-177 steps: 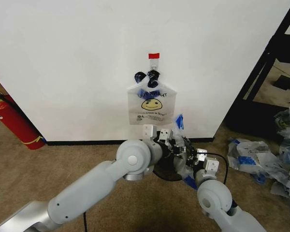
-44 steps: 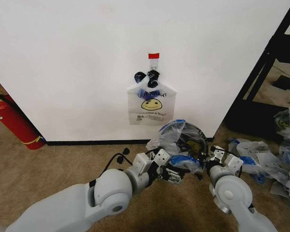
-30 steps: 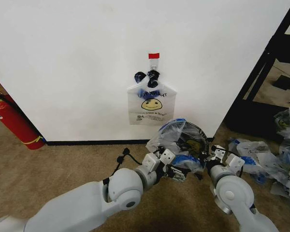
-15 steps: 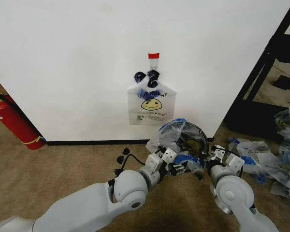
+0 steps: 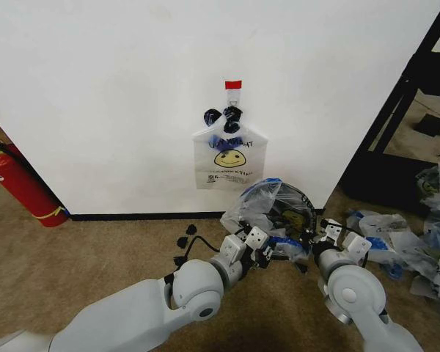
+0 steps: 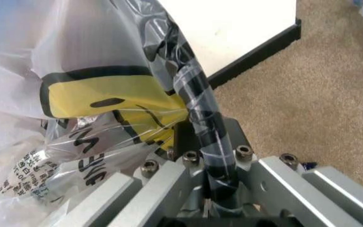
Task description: Pick up the garbage bag from the wall and place it over the trash bin.
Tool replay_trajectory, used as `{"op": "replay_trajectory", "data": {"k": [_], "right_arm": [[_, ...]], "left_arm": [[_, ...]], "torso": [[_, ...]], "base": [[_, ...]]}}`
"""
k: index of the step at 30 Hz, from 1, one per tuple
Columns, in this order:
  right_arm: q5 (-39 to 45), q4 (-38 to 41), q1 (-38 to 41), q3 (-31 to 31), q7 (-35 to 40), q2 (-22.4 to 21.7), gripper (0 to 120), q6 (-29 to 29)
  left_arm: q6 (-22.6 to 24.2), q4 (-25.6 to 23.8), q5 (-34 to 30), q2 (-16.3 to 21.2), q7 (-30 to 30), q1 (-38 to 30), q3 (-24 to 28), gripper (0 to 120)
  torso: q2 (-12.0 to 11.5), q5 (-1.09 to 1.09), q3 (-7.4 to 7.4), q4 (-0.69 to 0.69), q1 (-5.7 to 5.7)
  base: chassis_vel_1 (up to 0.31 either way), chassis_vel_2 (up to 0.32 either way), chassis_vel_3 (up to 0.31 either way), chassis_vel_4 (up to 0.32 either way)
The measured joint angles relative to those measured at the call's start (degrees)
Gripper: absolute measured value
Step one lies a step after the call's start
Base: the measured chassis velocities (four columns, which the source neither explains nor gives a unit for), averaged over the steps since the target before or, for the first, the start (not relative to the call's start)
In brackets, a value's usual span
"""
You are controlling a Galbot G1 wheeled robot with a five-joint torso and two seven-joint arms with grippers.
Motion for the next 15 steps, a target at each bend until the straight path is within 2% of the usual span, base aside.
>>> {"op": "replay_trajectory", "data": {"k": [8,15], "right_arm": [[1.49,-0.27,1.17,-0.09,1.62,1.16,0,0.01],[6.42,2.33,2.90,-1.55,7.27,3.23,0,0.22]], "left_arm": [[-0.84,-1.06,0.55,1.59,-1.10,2.76,-0.95,0],[-1.61,-2.40,2.81,2.82,-0.24,7.50,-2.18,0]], "torso": [[0.00,0.00,0.00,0.00,0.00],[0.00,0.00,0.00,0.02,-0.01]], "base": [[0.000,0.000,0.000,0.000],[0.000,0.000,0.000,0.000]]}}
